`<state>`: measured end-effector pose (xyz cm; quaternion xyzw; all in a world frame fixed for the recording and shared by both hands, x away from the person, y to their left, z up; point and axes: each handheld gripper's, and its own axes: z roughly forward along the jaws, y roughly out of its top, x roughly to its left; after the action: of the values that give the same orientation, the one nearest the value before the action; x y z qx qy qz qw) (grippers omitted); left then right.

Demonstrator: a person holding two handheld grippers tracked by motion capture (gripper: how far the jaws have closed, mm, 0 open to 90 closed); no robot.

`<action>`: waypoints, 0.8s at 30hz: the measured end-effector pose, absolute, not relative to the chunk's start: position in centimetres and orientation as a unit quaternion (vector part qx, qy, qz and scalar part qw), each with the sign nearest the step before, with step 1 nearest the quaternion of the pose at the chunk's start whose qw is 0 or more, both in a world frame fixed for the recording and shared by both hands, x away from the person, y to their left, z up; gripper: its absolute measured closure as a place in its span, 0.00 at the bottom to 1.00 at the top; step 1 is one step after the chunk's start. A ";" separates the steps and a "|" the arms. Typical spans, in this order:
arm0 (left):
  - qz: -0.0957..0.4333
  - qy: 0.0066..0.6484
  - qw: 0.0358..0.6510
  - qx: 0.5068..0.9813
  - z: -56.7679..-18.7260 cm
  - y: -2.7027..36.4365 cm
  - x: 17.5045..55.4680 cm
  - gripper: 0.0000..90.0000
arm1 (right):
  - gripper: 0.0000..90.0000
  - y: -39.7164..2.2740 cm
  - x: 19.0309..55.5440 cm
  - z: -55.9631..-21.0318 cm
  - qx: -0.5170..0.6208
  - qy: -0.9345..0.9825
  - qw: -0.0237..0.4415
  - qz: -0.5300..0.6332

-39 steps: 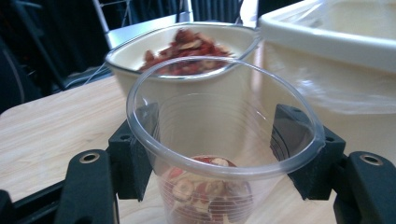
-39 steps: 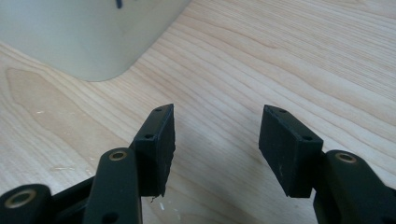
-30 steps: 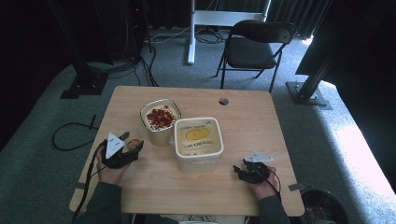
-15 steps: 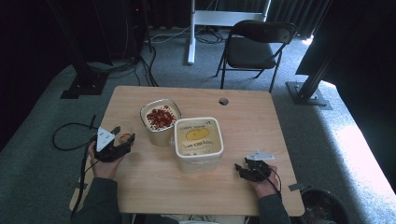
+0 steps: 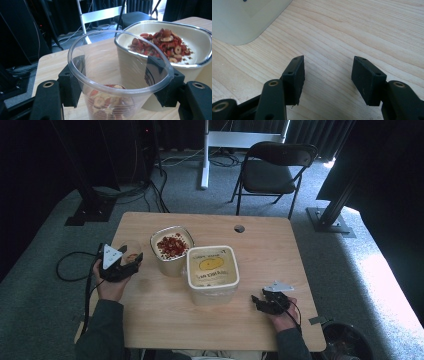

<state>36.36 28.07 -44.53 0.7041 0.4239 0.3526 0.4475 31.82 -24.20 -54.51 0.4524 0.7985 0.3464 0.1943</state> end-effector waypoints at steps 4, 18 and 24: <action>0.351 0.425 0.450 0.702 -43.6 28.3 37.3 0.38 | 0.48 -24.2 31.8 -54.5 0.453 0.798 0.195 0.346; 0.322 0.404 0.487 0.704 -42.8 27.8 36.4 0.39 | 0.48 -24.2 31.8 -54.5 0.453 0.798 0.195 0.346; 0.313 0.385 0.477 0.725 -43.1 27.2 35.6 0.39 | 0.48 -24.1 31.8 -54.5 0.451 0.799 0.196 0.348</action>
<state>35.58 27.19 -43.11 0.7253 0.3853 0.3134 0.4767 31.82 -24.11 -54.54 0.4509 0.7985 0.3475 0.1957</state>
